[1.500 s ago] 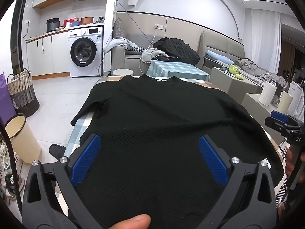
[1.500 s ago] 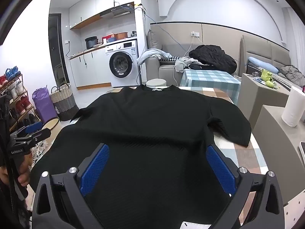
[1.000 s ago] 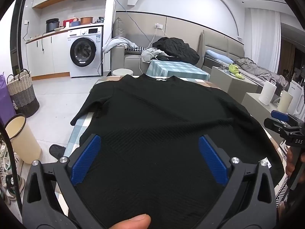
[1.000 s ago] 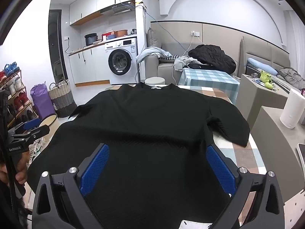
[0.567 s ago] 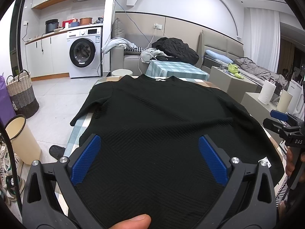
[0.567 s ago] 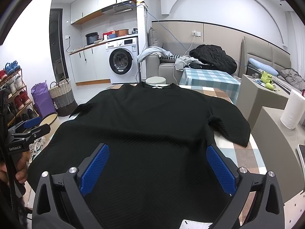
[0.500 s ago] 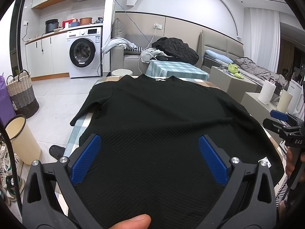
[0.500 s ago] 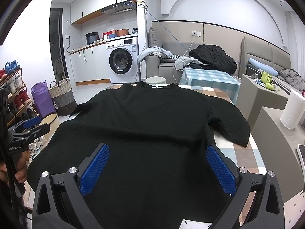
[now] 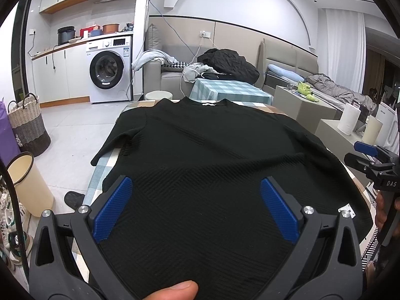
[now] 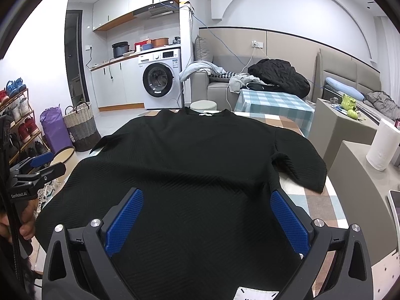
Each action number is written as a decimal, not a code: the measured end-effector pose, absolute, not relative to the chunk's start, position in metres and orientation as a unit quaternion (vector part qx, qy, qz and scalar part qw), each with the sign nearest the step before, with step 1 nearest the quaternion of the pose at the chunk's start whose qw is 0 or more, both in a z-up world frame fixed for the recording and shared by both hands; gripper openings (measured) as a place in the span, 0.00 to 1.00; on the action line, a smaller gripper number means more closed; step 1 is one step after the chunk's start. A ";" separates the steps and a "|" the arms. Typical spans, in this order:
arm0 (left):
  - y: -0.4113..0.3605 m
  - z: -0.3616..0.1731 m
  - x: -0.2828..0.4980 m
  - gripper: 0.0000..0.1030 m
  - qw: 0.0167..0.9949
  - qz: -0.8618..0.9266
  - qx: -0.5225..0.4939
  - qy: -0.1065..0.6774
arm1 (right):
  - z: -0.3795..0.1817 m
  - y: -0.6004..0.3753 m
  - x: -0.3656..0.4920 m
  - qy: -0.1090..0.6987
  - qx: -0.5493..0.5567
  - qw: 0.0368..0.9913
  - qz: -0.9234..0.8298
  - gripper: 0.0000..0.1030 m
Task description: Fold small clothes
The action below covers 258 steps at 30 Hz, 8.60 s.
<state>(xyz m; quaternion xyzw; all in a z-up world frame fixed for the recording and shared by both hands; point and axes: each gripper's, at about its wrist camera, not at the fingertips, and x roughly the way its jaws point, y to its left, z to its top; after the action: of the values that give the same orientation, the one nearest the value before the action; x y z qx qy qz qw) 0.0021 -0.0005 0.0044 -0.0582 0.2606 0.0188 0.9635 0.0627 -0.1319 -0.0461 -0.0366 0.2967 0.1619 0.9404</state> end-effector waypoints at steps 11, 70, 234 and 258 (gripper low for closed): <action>-0.005 0.005 0.003 0.99 0.964 0.020 -0.058 0.260 | -0.045 -0.132 0.062 0.298 -0.038 0.940 0.160 1.00; -0.005 -0.004 0.001 0.99 0.951 0.036 -0.044 0.304 | -0.046 -0.145 0.071 0.315 -0.035 0.938 0.144 1.00; 0.282 -0.124 0.166 0.64 0.817 0.130 -0.420 0.374 | -0.082 -0.181 0.276 0.448 0.117 0.877 0.132 0.39; 0.323 -0.179 0.192 0.17 0.768 0.140 -0.518 0.349 | -0.082 -0.183 0.269 0.446 0.117 0.880 0.112 0.39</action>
<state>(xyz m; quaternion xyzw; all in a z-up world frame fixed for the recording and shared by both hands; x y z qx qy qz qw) 0.1915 0.3233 -0.1795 -0.5178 0.3492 0.1402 0.7683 0.2693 -0.1833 -0.0821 0.1172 0.4463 0.1118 0.8801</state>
